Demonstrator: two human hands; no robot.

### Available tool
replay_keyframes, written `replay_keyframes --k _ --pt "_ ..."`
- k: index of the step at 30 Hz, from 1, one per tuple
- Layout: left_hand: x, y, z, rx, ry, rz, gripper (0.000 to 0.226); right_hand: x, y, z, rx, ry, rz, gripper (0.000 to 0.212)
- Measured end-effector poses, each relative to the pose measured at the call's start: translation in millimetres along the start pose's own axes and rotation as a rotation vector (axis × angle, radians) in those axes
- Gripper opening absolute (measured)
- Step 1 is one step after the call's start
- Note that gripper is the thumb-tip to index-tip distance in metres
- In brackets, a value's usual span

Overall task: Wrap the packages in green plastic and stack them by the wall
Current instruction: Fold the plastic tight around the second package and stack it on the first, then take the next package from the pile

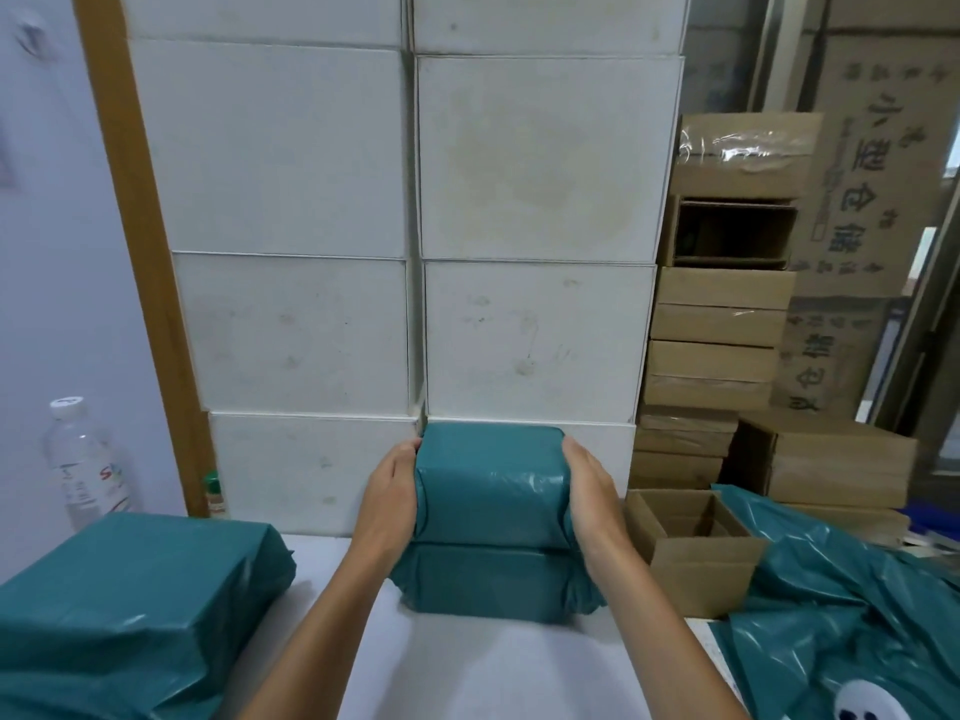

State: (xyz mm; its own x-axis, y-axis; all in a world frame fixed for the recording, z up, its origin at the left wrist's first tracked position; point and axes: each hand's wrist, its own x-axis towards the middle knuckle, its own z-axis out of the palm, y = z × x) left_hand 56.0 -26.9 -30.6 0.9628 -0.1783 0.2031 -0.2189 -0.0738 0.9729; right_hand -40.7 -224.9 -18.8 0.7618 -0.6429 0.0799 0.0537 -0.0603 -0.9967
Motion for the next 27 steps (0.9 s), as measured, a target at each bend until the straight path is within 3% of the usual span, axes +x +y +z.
replay_keyframes --k 4,7,10,17,22,25,27 --pt "-10 8 -2 0.018 0.017 -0.071 0.065 -5 5 14 -0.023 0.053 -0.026 0.058" --pt "-16 17 -4 -0.011 0.006 -0.176 0.056 5 11 16 0.009 0.044 -0.007 0.049" --pt "-19 22 -5 -0.083 -0.025 -0.251 0.047 0 6 12 0.034 0.003 0.021 0.058" --pt "-28 30 -8 -0.058 -0.062 -0.200 0.043 -28 -27 -8 -0.152 0.049 -0.001 0.056" --pt "-41 37 -26 0.074 0.045 -0.081 0.043 -73 -54 -1 -0.335 0.190 -0.322 0.046" --pt "-52 49 -60 0.153 0.112 0.020 0.059 -115 -65 28 -0.220 0.214 -0.564 0.037" --pt "-61 53 -93 0.165 0.167 0.073 0.057 -142 -65 55 -0.123 0.146 -0.603 0.030"
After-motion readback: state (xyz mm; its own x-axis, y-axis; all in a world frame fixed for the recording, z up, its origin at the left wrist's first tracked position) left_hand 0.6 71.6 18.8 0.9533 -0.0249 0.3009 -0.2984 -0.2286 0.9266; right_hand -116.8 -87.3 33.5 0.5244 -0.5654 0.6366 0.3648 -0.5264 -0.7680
